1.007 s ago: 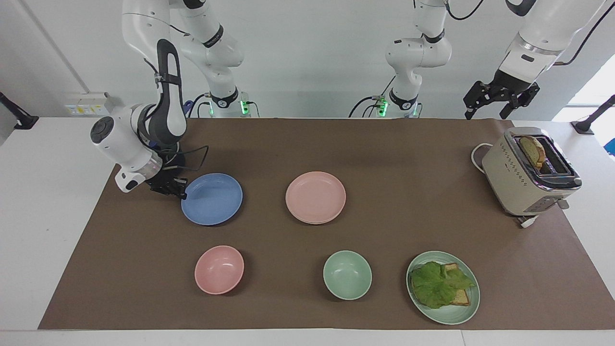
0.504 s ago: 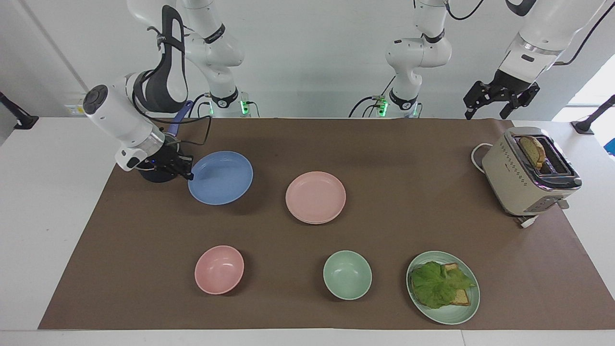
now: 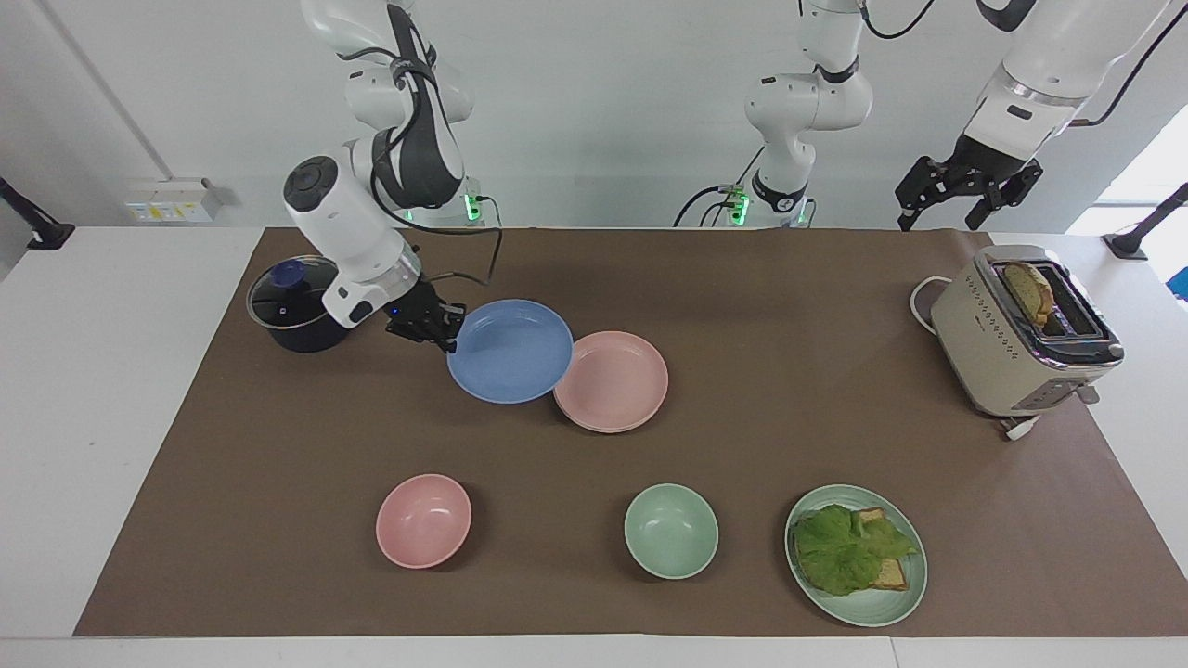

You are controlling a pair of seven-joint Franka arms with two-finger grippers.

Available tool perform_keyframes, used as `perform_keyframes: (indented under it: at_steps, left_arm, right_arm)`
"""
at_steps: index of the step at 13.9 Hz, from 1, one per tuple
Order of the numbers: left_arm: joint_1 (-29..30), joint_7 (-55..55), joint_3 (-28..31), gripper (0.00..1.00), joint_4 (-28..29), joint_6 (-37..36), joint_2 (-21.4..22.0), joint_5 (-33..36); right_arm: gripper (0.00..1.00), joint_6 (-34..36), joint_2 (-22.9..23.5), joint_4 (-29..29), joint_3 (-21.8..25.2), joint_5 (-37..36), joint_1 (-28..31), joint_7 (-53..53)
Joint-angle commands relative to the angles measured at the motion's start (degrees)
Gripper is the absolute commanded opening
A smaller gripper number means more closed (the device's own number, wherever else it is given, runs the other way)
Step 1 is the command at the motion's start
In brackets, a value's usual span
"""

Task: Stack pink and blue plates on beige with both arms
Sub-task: 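Carry the blue plate onto the pink plate with the right gripper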

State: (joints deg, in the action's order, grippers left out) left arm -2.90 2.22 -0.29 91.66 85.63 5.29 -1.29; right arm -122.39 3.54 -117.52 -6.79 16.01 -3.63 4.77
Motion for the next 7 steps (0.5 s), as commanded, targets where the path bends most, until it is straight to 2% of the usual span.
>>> perform_keyframes:
  at_steps: [1,7]
  left_arm:
    - [0.61,-0.2,-0.33,1.0,-0.51,-1.26,0.42,0.41]
    - [0.61,-0.2,-0.33,1.0,-0.51,-1.26,0.42,0.41]
  right_arm:
    - [0.0,-2.75,1.2,0.53,0.02,-1.34,-2.16,2.79]
    - [0.0,-9.44,4.55,0.53,0.02,-1.25,-9.89,11.13]
